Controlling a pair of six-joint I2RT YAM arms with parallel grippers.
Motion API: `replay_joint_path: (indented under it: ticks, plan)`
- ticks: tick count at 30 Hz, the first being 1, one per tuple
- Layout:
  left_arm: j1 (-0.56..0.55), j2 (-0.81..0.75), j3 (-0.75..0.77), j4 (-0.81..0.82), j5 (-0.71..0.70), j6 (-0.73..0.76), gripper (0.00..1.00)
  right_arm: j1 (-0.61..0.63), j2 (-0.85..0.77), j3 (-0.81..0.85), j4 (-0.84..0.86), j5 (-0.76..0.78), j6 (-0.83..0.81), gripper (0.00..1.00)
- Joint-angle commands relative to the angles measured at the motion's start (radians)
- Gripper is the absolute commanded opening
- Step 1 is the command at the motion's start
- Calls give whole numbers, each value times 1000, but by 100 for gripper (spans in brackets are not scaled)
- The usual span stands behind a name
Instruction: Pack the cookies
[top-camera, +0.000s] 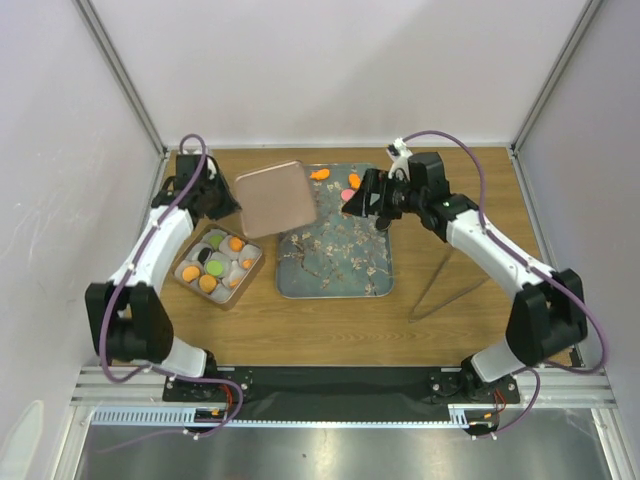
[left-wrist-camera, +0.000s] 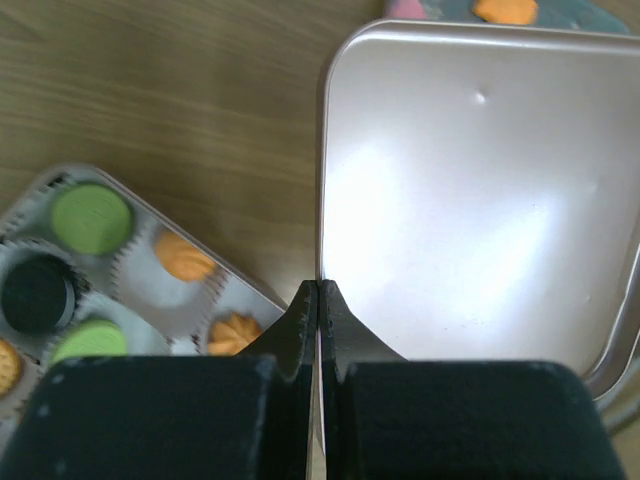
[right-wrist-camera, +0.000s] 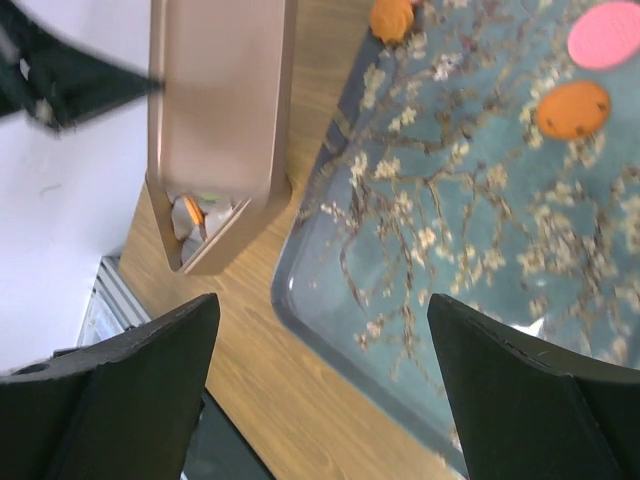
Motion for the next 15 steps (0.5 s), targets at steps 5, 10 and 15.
replay_joint_path:
  ticks: [5,10,15]
  plan:
    - [-98,-209,-122,65,66,-28,0,5,154,154,88,-134,31,93]
    - [-135,-254,-129,45,72,-21,0,47,189,177,134,-148,71,93]
    - [-166,-262,-134,46,81,-22,1,76,215,187,183,-177,145,90]
